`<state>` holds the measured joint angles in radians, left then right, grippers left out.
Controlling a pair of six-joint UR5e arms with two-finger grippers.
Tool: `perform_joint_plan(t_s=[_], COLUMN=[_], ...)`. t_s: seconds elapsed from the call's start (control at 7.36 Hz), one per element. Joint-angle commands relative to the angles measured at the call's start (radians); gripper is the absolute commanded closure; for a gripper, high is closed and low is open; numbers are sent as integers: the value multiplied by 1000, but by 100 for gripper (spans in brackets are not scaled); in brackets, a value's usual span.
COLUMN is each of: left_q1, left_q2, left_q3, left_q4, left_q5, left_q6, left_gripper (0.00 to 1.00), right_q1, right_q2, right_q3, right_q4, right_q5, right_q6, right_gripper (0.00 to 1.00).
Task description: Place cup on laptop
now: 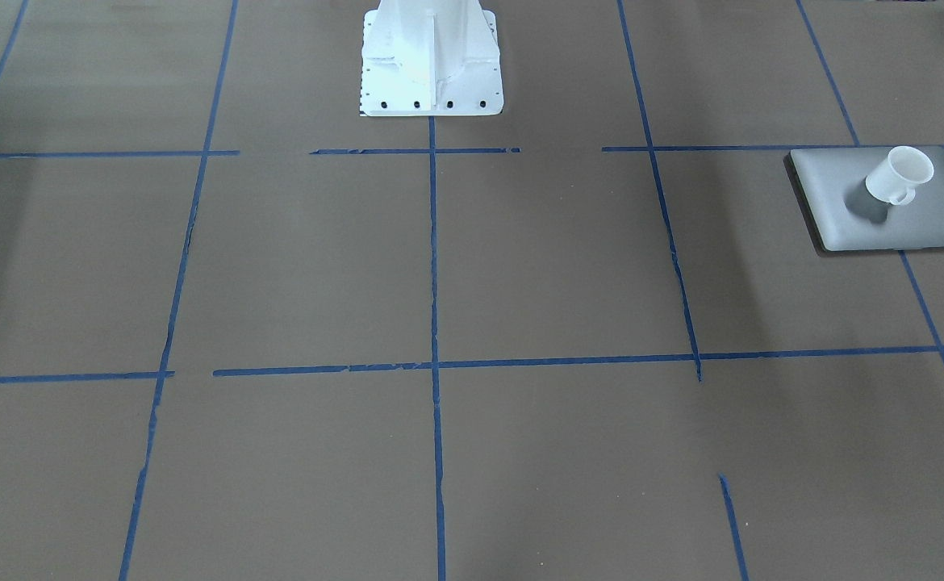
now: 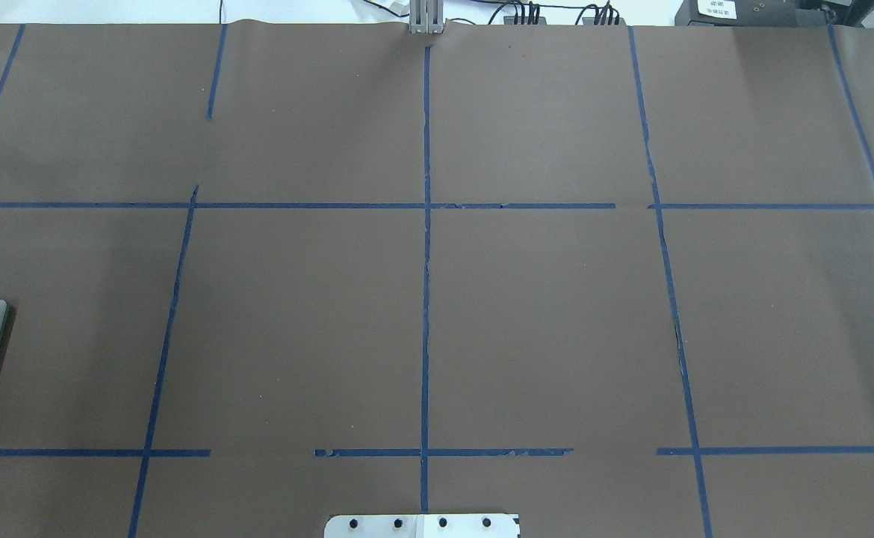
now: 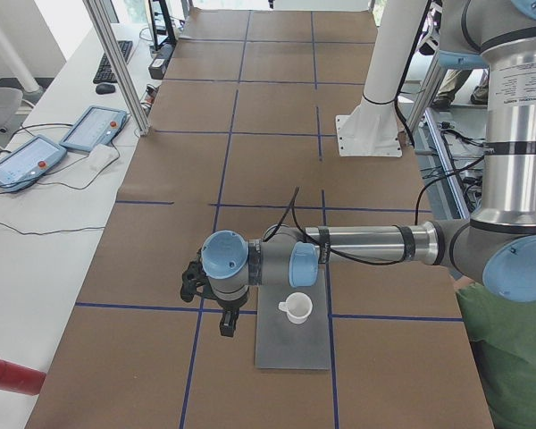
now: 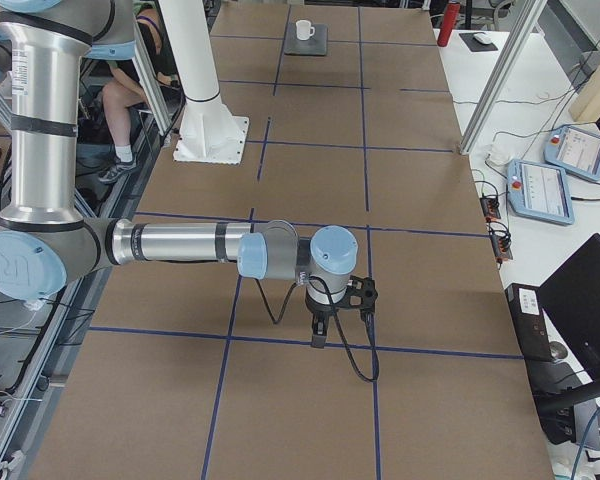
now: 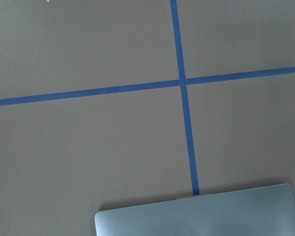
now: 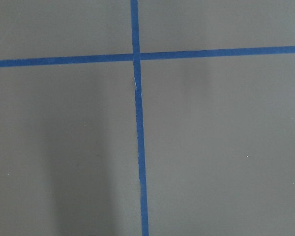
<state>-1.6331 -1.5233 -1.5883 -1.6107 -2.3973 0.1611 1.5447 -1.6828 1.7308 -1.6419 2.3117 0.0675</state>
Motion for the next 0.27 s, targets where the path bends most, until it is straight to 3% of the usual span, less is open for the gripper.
perform_joint_plan(t_s=[0.0,0.14], left_q1=[-1,-2], left_q2=[-9,-8], left_q3=[-1,-2], left_q4=[0,0], left_q5=[1,0], left_q6=[0,0], left_gripper=[0,0], right_q1=[0,0], right_q2=[0,0], right_q3=[1,0], right_q4=[-1,-1], right_q5=[0,0], right_q6=[0,0], right_gripper=[0,0])
